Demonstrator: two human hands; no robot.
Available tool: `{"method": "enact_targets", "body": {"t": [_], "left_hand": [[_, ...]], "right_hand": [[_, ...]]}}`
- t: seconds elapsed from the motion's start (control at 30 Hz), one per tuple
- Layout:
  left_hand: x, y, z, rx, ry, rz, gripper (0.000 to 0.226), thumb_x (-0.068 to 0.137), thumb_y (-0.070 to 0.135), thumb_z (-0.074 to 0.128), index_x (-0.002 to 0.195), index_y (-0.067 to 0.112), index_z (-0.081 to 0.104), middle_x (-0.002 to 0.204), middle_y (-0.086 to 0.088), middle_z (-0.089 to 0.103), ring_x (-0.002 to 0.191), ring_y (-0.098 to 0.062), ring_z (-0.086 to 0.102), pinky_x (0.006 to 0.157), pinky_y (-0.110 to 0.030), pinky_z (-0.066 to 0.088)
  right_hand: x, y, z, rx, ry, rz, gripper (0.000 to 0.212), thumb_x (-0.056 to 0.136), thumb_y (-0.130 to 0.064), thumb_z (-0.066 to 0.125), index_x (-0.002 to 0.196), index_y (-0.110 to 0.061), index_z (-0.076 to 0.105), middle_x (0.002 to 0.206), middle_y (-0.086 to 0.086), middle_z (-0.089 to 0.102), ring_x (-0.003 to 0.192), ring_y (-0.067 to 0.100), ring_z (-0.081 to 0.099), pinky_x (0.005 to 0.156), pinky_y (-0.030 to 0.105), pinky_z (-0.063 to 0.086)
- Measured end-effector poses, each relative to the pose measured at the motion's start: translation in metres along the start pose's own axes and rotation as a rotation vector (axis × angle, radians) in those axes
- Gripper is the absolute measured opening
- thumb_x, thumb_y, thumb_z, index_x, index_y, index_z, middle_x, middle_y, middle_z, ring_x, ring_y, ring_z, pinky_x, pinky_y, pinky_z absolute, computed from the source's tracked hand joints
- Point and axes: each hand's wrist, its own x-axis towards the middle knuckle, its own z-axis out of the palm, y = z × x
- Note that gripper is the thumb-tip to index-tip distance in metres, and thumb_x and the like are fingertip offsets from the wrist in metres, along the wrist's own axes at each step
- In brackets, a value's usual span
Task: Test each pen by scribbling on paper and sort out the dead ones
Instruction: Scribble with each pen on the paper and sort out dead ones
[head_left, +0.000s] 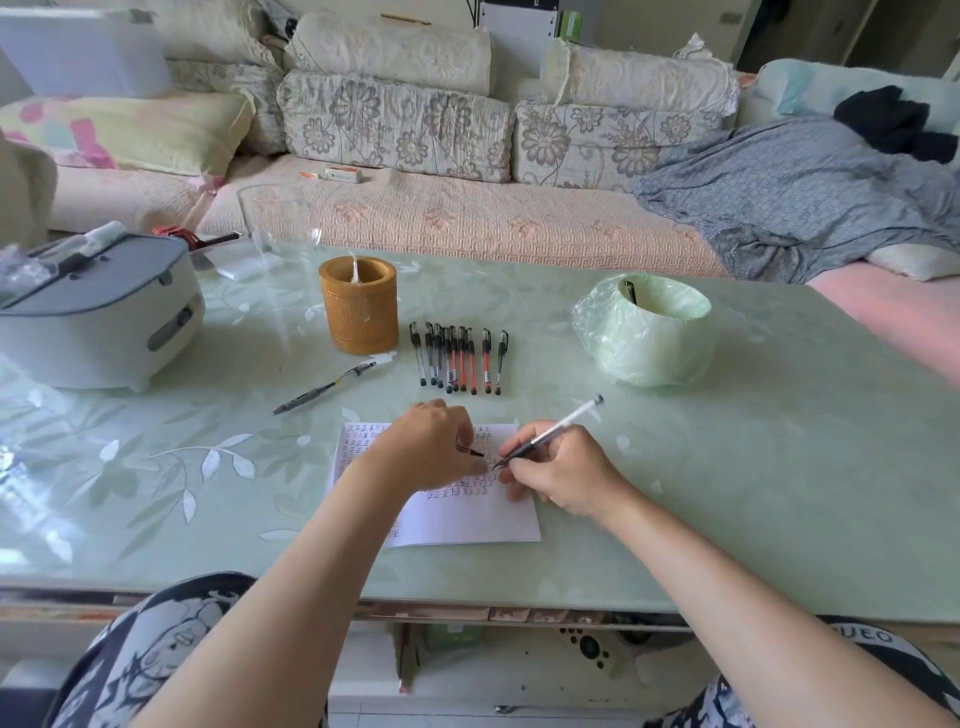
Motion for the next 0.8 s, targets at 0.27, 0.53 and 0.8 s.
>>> {"method": "enact_targets", "body": {"t": [0.27,0.53,0.8], "left_hand": [[0.0063,-0.0009,0.0058,-0.053,0.032,-0.040,0.043,0.066,0.054,0.078,0.095,0.026,0.064,0.094,0.004,0.054,0.098,-0.018,0.049,0.076,-0.025,0.040],[0.0047,-0.0015,0.0038,-0.065,-0.005,-0.055,0.059,0.061,0.061,0.081,0.104,0.024,0.064,0.101,0.003,0.053,0.100,-0.017,0.048,0.081,-0.026,0.044],[0.0027,-0.0001,0.0037,-0.072,0.004,-0.049,0.057,0.064,0.057,0.081,0.105,0.023,0.063,0.103,0.001,0.056,0.101,-0.019,0.047,0.076,-0.025,0.036]], "right_hand": [[0.0044,0.0016,0.0055,-0.123,-0.132,-0.048,0.026,0.077,0.007,0.064,0.067,-0.014,0.054,0.049,-0.006,0.054,0.042,0.011,0.049,0.046,0.022,0.039],[0.0039,0.0053,0.0073,-0.176,-0.125,-0.140,0.014,0.065,-0.012,0.064,0.061,-0.011,0.050,0.052,-0.013,0.046,0.050,0.006,0.039,0.049,0.020,0.030],[0.0047,0.0078,0.0086,-0.223,-0.101,-0.148,0.014,0.064,-0.013,0.064,0.058,-0.015,0.051,0.055,-0.009,0.048,0.054,0.009,0.041,0.051,0.025,0.031]]}}
